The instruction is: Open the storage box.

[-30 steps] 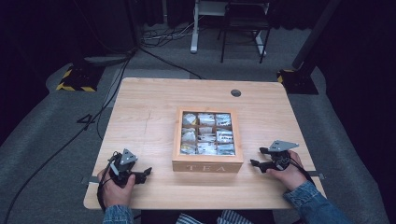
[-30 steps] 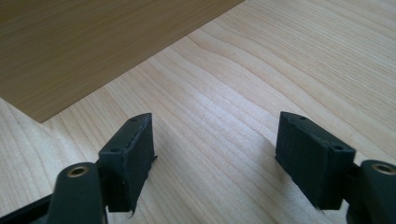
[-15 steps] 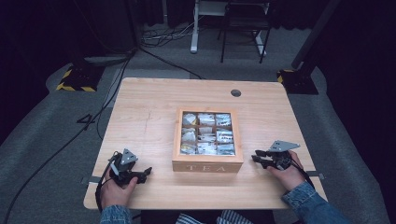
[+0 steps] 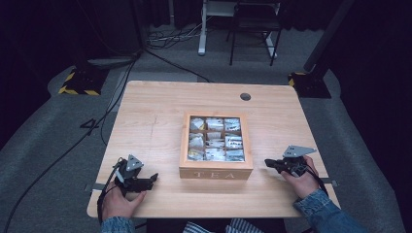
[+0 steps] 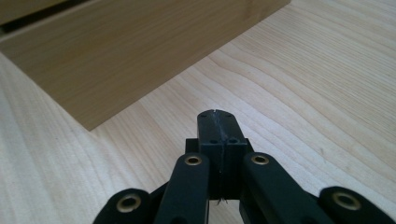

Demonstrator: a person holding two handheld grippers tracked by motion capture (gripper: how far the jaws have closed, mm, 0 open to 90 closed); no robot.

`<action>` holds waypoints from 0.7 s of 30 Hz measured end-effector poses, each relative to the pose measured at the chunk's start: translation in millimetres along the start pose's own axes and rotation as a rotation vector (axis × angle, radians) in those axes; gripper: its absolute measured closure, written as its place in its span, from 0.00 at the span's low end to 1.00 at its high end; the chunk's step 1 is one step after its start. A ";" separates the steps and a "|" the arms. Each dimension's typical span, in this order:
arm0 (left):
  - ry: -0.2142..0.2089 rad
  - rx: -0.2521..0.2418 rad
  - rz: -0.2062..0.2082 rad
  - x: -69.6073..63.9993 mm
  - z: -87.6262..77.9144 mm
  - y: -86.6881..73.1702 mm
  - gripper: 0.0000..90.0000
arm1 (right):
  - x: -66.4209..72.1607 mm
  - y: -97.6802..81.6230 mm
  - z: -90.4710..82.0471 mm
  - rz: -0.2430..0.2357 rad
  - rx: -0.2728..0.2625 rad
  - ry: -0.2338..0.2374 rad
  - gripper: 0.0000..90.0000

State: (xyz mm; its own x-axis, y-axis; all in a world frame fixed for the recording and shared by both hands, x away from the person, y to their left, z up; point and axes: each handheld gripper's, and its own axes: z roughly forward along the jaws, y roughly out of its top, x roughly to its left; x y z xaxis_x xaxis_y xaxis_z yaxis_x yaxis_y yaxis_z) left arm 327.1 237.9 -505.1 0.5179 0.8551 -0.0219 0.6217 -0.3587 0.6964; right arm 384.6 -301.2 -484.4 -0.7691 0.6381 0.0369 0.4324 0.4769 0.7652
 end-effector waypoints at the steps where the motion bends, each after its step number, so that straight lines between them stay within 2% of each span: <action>1: -0.001 0.001 0.000 0.0 0.0 0.2 0.17 | 1.0 0.8 -0.6 0.000 -0.002 0.006 1.00; 3: -0.004 0.001 0.000 0.2 0.2 0.1 0.17 | 2.1 1.8 -1.6 0.002 -0.005 0.012 1.00; 4: -0.002 0.004 0.005 0.0 0.2 0.4 0.16 | 4.4 4.9 -4.9 0.015 -0.021 0.034 1.00; 12: 0.001 0.000 -0.003 0.3 0.1 0.2 0.17 | 12.5 14.0 -15.0 0.021 -0.062 0.099 1.00; 18: 0.002 -0.001 -0.013 -0.3 0.2 0.0 0.18 | 25.4 21.6 -19.8 -0.028 -0.085 0.128 1.00; 21: 0.008 0.000 -0.016 0.2 -0.3 0.1 0.18 | 28.6 23.2 -20.5 -0.038 -0.082 0.139 1.00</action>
State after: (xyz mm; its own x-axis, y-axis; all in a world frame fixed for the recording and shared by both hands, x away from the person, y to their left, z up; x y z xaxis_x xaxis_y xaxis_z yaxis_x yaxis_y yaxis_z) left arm 327.1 238.1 -504.8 0.5027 0.8641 -0.0273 0.6300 -0.3445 0.6960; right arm 363.0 -284.3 -452.4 -0.8444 0.5279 0.0914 0.3662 0.4443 0.8176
